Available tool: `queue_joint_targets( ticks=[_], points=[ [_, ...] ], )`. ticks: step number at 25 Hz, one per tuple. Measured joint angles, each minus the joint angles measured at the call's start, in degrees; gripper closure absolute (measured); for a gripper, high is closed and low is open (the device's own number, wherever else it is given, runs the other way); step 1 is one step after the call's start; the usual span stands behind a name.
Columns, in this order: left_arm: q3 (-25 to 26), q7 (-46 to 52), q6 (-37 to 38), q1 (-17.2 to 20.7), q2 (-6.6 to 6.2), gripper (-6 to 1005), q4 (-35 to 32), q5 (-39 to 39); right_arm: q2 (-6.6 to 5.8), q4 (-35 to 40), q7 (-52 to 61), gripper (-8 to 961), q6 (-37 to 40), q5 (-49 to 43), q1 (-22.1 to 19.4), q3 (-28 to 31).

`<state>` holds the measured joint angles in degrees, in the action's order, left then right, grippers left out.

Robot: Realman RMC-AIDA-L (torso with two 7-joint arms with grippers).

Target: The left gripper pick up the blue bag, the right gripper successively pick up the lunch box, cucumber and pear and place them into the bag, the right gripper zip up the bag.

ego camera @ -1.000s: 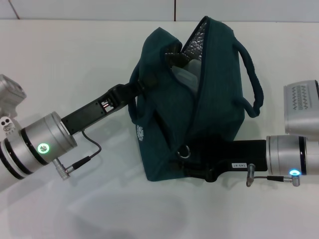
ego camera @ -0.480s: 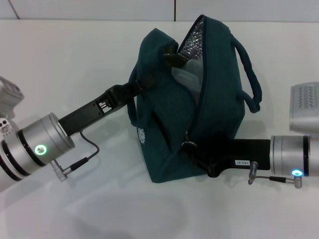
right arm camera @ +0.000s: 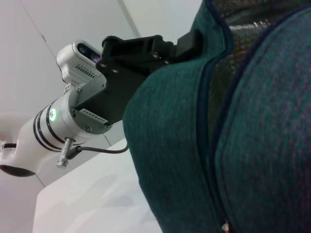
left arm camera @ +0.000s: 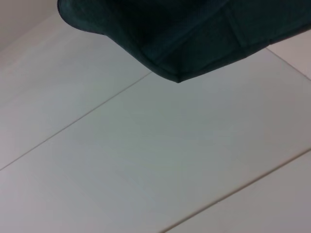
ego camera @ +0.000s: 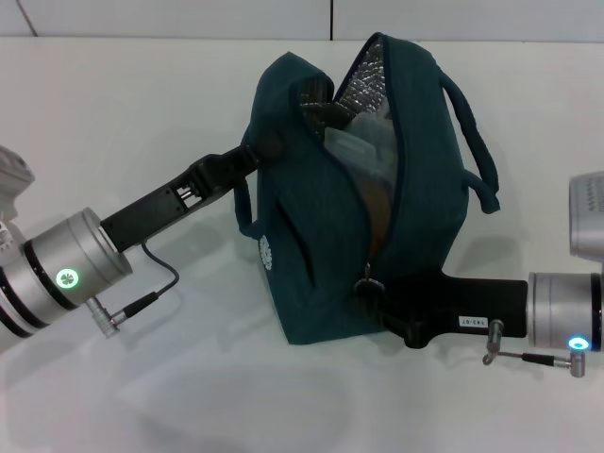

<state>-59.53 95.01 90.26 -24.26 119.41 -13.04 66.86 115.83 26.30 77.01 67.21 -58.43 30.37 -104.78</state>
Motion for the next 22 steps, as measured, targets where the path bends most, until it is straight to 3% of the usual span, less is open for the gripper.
queue_joint_targets(
  ticks=[8, 16, 22],
  points=[
    [0.0, -0.2, -0.4, 0.2, -0.2, 933, -1.4, 0.1, -0.44, -0.2, 2.3, 944, 1.9, 0.0, -1.8, 0.4],
    [-0.4, -0.9, -0.4, -0.4, -0.88, 933, -1.9, 1.9, -0.69, -0.2, 2.3, 943, 7.0, -0.4, -4.5, 5.4],
    [-0.4, -1.4, 0.2, -0.6, -0.69, 900, -2.3, 3.7, -0.89, -0.2, 1.3, 942, 9.6, -0.4, -5.0, 6.8]
  ],
)
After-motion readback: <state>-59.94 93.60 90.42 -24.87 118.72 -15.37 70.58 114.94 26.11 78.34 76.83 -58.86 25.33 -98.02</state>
